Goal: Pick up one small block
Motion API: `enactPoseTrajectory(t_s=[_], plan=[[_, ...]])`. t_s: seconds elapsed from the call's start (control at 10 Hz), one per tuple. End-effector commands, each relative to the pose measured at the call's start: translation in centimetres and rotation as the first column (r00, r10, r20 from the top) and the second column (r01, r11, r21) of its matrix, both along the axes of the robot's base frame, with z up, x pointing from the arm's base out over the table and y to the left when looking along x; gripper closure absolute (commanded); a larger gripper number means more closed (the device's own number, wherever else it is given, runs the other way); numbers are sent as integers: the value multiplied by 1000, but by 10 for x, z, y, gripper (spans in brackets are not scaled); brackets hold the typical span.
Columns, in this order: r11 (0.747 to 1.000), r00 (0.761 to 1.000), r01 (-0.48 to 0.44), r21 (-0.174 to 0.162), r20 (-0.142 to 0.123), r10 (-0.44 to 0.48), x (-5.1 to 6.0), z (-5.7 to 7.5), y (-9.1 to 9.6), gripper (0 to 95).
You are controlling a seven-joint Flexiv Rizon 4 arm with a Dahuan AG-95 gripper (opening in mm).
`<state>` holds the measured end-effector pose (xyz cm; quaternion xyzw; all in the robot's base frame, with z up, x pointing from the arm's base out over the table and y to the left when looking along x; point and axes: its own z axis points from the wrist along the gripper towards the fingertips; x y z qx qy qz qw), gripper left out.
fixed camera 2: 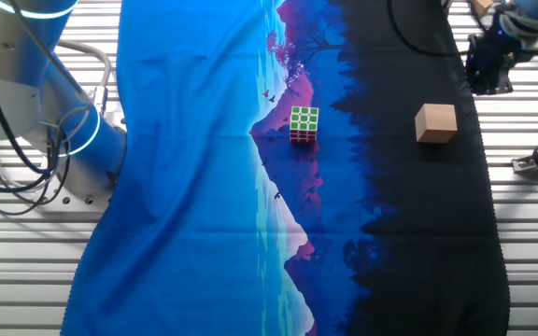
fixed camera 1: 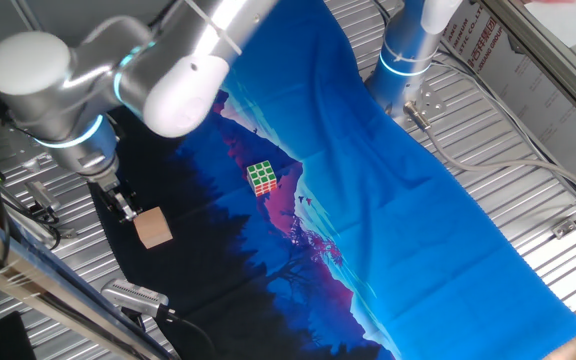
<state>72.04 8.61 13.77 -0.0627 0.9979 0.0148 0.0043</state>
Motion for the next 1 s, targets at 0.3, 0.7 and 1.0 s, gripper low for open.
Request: enactPoseTrajectory(t_s=[0.3, 0.7, 1.0], plan=[[1000, 1000, 17, 10, -5, -17, 1, 0, 0, 0], [998, 997, 70, -1, -10, -70, 2, -9, -2, 0], [995, 995, 95, -6, -8, -95, -1, -25, -4, 0]])
